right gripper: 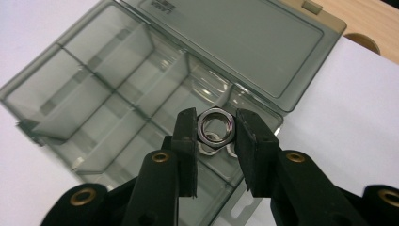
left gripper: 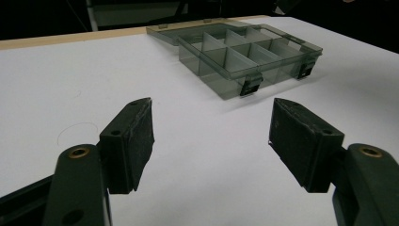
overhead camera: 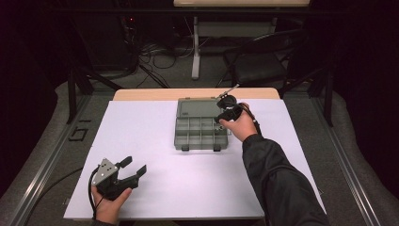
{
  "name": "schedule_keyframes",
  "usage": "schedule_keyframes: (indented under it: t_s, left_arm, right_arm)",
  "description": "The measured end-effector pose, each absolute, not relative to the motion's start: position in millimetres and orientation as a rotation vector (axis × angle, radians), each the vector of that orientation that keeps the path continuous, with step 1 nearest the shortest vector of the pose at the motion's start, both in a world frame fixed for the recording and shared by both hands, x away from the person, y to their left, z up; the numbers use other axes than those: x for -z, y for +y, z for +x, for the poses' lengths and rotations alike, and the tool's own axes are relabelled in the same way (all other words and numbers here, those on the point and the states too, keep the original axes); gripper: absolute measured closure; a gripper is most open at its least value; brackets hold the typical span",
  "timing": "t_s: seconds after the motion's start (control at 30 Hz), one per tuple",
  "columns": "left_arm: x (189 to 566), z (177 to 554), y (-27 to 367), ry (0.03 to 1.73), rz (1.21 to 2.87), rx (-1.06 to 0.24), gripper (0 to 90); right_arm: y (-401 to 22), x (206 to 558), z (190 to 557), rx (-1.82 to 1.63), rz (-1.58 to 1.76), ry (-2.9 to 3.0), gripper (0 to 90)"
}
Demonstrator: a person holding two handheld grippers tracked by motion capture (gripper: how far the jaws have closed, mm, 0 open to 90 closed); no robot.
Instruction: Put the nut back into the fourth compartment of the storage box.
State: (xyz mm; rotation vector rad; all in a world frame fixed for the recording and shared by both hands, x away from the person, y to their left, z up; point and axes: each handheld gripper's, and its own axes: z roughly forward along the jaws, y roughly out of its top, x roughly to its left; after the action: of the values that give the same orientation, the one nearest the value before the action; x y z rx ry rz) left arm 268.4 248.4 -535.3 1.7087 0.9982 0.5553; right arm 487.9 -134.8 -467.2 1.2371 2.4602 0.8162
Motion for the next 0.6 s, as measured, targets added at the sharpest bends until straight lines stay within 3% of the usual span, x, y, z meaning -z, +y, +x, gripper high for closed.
schedule_keyframes:
  t_s: [0.47,0.53,0.6]
  left_arm:
    - [535,268,249,0.998,1.711,-0.553,31.3]
    - [535,268,249,0.996,1.710,-0.551,31.3]
    - [535,268,249,0.996,1.710,-0.551,31.3]
  right_arm:
    - [-137,486,499,-0.746,1.300,2.448,69.8]
    - [-137,485,499,-0.768,1.303,2.436,58.0]
    - [-136,485,499,-0.774,1.288,2.433,54.6]
